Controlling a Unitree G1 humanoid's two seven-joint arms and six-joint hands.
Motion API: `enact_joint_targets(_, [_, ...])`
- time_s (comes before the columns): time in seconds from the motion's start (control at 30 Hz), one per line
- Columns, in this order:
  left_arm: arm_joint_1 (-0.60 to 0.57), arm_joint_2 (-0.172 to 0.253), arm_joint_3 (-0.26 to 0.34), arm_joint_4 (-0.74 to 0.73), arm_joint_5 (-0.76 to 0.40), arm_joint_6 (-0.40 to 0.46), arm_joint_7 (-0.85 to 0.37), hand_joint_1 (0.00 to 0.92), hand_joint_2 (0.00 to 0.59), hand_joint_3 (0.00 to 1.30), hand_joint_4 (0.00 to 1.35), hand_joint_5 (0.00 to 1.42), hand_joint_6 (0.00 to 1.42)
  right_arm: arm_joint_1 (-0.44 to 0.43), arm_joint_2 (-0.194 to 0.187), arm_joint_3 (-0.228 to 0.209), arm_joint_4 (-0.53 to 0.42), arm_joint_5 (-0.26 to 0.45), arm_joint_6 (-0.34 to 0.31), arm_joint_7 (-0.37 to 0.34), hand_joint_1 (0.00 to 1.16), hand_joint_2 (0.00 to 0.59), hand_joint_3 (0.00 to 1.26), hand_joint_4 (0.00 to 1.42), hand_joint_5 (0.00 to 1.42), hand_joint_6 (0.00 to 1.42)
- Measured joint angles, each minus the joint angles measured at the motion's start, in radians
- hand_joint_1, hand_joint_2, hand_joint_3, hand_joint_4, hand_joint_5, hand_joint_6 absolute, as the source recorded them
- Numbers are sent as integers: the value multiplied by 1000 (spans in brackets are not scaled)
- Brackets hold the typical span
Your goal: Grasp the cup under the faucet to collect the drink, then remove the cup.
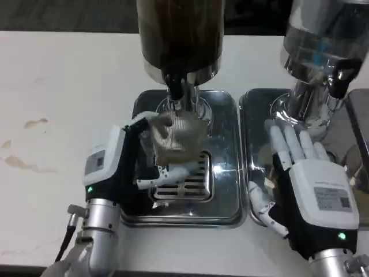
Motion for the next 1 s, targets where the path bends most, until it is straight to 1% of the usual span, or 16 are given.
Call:
enact_joint_targets(0.23, [-23, -37, -34, 24, 4, 10, -8, 654, 0, 846, 1024, 1174, 1306, 5, 4, -1, 0, 0, 1, -1, 133, 539, 13, 0, 0, 49])
enact_joint_targets(0.4, [-24, -36, -59, 31, 4, 27, 1, 673, 0, 859, 1035, 1186, 1320, 13, 7, -3, -2, 0, 2, -1, 133, 539, 13, 0, 0, 49])
enact_joint_targets(0.47, [-24, -34, -65, 32, 4, 33, 4, 684, 0, 837, 988, 1151, 1292, 16, 9, -3, -5, 0, 2, -1, 133, 539, 13, 0, 0, 49])
enact_joint_targets(0.5, [-23, -33, -67, 32, 5, 35, 7, 684, 0, 798, 935, 1096, 1216, 16, 11, -3, -6, 0, 2, -1, 133, 539, 13, 0, 0, 49])
enact_joint_targets(0.53, [-23, -30, -71, 32, 6, 37, 12, 669, 0, 731, 868, 1031, 1154, 16, 13, -4, -6, 0, 2, -1, 133, 539, 13, 0, 0, 49])
enact_joint_targets(0.57, [-23, -29, -73, 32, 7, 37, 13, 655, 0, 687, 849, 1010, 1140, 16, 14, -3, -6, 0, 2, -1, 133, 539, 13, 0, 0, 49])
enact_joint_targets(0.6, [-23, -26, -76, 32, 7, 37, 16, 489, 24, 496, 638, 832, 881, 16, 16, -3, -6, 0, 2, -1, 133, 539, 13, 0, 0, 49])
enact_joint_targets(0.63, [-23, -24, -79, 32, 7, 37, 17, 422, 37, 384, 532, 711, 705, 16, 16, -3, -6, 0, 2, -1, 133, 539, 13, 0, 0, 49])
enact_joint_targets(0.67, [-23, -22, -81, 32, 7, 36, 18, 378, 32, 313, 473, 647, 619, 16, 17, -3, -6, 0, 2, -1, 133, 539, 13, 0, 0, 49])
enact_joint_targets(0.7, [-22, -20, -81, 32, 6, 35, 19, 337, 28, 253, 397, 554, 516, 16, 17, -4, -6, 0, 2, -1, 133, 539, 13, 0, 0, 49])
enact_joint_targets(0.77, [-17, -13, -83, 32, 6, 20, 18, 267, 35, 193, 267, 435, 354, 16, 17, -5, -5, 1, 1, -1, 133, 539, 13, 0, 0, 49])
enact_joint_targets(0.83, [-14, -10, -83, 30, 3, 14, 16, 230, 37, 148, 197, 374, 265, 15, 17, -5, -5, 1, 0, -1, 133, 539, 13, 0, 0, 49])
enact_joint_targets(0.87, [-12, -8, -82, 28, 2, 9, 15, 215, 39, 135, 183, 362, 244, 14, 17, -5, -4, 1, -1, -1, 133, 539, 13, 0, 0, 49])
enact_joint_targets(1.0, [7, 1, -83, 7, 1, -3, 15, 153, 35, 111, 147, 332, 209, 7, 17, -6, 0, 3, -2, -1, 133, 539, 13, 0, 0, 49])
